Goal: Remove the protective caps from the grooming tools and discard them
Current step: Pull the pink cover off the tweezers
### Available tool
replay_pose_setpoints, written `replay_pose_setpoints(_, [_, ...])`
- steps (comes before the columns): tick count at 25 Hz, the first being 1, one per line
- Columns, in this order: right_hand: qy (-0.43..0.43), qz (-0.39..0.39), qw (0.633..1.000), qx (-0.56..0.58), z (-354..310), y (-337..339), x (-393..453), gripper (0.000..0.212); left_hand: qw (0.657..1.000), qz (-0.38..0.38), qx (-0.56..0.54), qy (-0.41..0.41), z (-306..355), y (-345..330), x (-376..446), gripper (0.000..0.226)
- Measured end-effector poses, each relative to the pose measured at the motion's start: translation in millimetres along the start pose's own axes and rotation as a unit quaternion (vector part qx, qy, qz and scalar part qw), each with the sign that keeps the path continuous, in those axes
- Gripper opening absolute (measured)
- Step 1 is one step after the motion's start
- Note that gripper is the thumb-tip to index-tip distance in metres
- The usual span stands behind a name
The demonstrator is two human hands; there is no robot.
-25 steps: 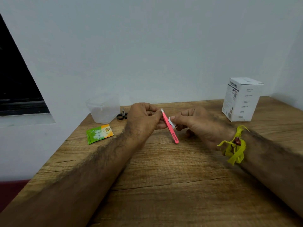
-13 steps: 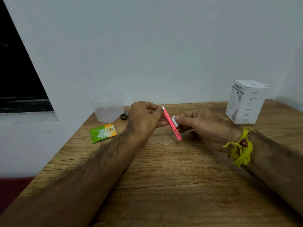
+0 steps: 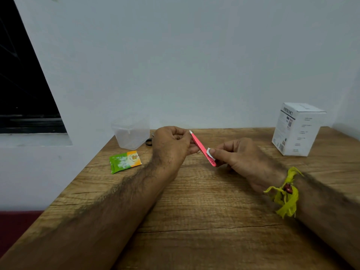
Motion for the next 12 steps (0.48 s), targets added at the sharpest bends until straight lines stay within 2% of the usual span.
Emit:
replay_pose_setpoints(4, [-0.021, -0.01, 0.999, -0.029, 3.4, 1.3, 1.9, 0.021, 1.0, 0.007, -0.004, -0.006, 0.0, 1.6, 1.1, 0.006])
replay_pose_setpoints(8, [-0.004, -0.006, 1.0, 0.0, -1.1, -0.1, -1.3, 0.018, 1.0, -0.02, 0.004, -0.01, -1.8, -2.3, -1.2, 0.007])
replay_pose_setpoints(12, [0.004, 0.056, 0.998, 0.031, -1.0, 8.5, 0.6, 0.015, 0.999, -0.043, -0.019, -0.004, -3.1, -0.4, 1.2, 0.01])
Point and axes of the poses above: each hand's wrist, its own x-axis towards the middle knuckle, its own y-axis out of the back of the hand, z = x × y, the point moved 6 cm from there along x, towards the middle knuckle, and after that the axes turned 8 degrees about y, right-handed, at the moved point
